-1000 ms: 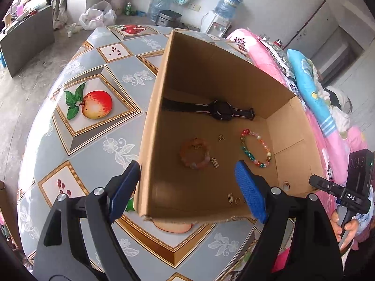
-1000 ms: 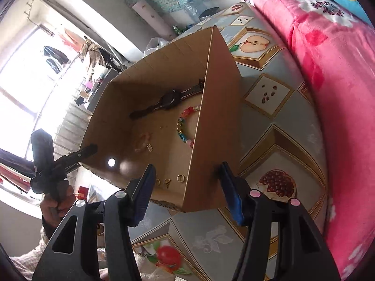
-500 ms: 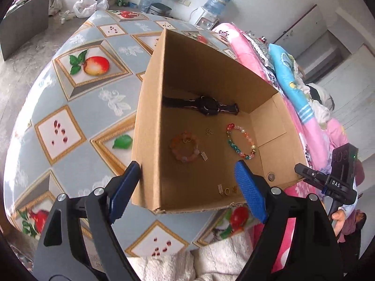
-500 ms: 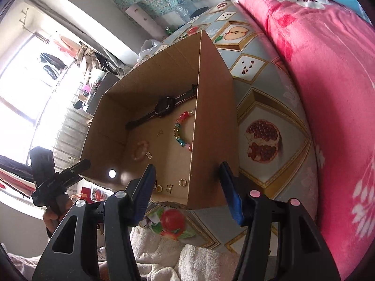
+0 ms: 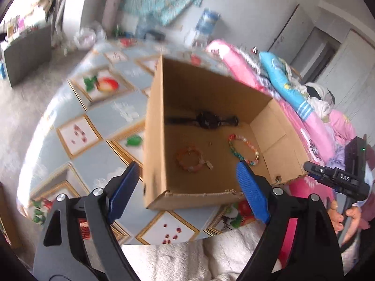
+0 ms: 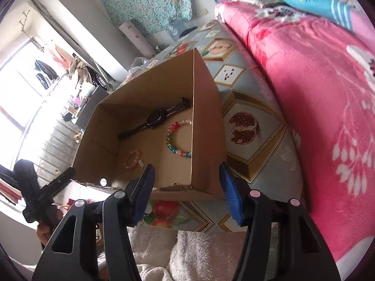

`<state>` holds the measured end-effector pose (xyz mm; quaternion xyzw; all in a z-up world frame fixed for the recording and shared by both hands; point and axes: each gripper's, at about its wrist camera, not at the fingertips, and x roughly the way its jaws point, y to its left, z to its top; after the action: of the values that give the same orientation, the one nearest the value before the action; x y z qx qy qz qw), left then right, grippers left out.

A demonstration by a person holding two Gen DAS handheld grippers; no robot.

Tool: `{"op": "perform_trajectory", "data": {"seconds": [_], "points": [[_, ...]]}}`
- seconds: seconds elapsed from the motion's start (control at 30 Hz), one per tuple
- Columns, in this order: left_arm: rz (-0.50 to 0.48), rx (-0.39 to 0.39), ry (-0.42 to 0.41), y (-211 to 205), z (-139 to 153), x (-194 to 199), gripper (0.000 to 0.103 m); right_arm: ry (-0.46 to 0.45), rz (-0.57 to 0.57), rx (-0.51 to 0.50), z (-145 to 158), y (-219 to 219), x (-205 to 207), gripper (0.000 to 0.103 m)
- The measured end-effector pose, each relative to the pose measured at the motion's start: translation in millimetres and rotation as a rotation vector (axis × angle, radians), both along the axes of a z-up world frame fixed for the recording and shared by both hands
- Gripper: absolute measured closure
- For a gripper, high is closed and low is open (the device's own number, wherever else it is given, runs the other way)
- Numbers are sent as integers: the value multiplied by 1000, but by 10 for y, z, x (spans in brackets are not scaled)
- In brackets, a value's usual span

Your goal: Organize jewelry

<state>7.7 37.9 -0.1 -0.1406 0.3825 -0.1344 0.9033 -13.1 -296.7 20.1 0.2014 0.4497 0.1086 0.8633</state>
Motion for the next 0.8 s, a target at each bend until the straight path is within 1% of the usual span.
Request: {"op": "perform_trajectory", "data": {"seconds": [0.03,0.1,0.13,0.2,0.23,0.3,0.37,0.47,0.53,0.57,0.67,0.73,0.8], "points": [[15,20,-38,3,53,-89,18,-28,-11,-37,58,21,-89,45],[44,66,-100,4,130,-282,13,-86,-39,-118,168,73,-308,34],[55,86,-115,-2,149,-360,11,-107,-45,-142,197,94,-392,32],[72,108,-113,-21,163,-485,9,-142,-45,-197,247,207,-572,24],[81,112,-110,-24,160,-522,8,-149,-42,-225,256,269,-619,21],[125,132,-88,-58,138,-589,8,-153,-21,-293,215,464,-693,13],[152,158,-66,-123,87,-622,8,-132,17,-332,130,663,-696,11],[153,221,-36,-256,22,-583,8,-85,49,-356,-18,896,-616,10],[153,242,-22,-338,-2,-569,8,-60,47,-366,-53,1007,-562,9],[159,257,-12,-372,-12,-556,8,-50,36,-376,-60,1042,-529,8],[176,316,10,-490,-33,-514,8,-41,14,-382,-50,1112,-461,7],[151,349,27,-602,-58,-477,8,-37,12,-374,-50,1141,-423,7],[144,366,44,-675,-76,-453,9,-37,9,-380,-49,1169,-415,7]]}}
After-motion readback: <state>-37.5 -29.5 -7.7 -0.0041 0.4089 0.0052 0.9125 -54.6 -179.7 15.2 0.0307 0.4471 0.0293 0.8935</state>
